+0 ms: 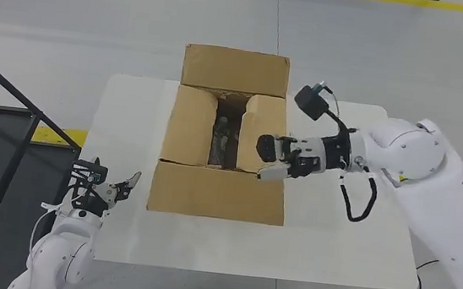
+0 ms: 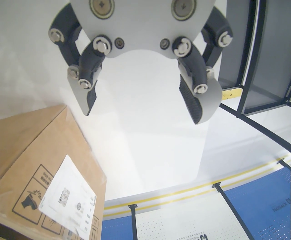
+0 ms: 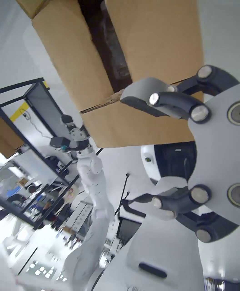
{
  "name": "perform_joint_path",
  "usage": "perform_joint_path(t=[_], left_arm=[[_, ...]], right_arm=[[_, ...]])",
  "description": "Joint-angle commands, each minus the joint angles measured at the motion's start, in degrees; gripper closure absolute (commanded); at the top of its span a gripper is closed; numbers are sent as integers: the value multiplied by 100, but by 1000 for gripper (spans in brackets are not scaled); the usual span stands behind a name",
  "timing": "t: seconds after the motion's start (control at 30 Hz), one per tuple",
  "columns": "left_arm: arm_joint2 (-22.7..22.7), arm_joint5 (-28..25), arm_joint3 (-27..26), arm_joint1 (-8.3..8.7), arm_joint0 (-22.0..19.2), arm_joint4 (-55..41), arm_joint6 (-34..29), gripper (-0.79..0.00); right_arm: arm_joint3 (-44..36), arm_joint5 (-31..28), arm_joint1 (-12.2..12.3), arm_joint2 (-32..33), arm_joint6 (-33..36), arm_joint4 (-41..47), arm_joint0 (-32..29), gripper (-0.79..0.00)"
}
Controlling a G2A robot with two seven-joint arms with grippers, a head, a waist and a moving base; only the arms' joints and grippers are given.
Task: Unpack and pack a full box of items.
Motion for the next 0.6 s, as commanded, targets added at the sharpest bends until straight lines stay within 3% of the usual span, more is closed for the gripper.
perform_joint_path(t=[0.0,0.13,0.33,0.57], left_arm=[[0,0,0,0,0,0,0,-785],[0,0,0,0,0,0,0,-785],[0,0,0,0,0,0,0,-785],[0,0,0,0,0,0,0,-785]], right_arm=[[399,287,-158,-198,64,430,262,-785],[1123,863,-523,-647,293,1078,702,-785],[2176,1100,-1092,-1198,306,1417,1115,-785],[2176,1100,-1092,-1198,306,1417,1115,-785]])
